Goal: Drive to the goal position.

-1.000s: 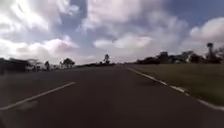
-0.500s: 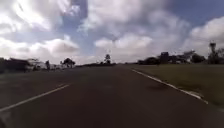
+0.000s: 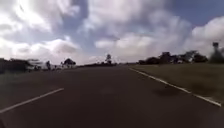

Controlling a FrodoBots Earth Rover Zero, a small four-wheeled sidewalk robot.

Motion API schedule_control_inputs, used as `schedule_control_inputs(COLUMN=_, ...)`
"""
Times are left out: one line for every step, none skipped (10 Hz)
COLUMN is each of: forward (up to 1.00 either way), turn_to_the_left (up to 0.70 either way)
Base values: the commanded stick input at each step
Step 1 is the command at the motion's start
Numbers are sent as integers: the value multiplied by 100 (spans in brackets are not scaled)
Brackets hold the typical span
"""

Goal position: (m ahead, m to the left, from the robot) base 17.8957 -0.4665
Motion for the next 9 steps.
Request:
schedule_control_inputs(forward=100, turn_to_the_left=0)
schedule_control_inputs(forward=100, turn_to_the_left=0)
schedule_control_inputs(forward=100, turn_to_the_left=0)
schedule_control_inputs(forward=100, turn_to_the_left=0)
schedule_control_inputs(forward=100, turn_to_the_left=0)
schedule_control_inputs(forward=100, turn_to_the_left=0)
schedule_control_inputs(forward=100, turn_to_the_left=0)
schedule_control_inputs(forward=100, turn_to_the_left=0)
schedule_control_inputs(forward=100, turn_to_the_left=0)
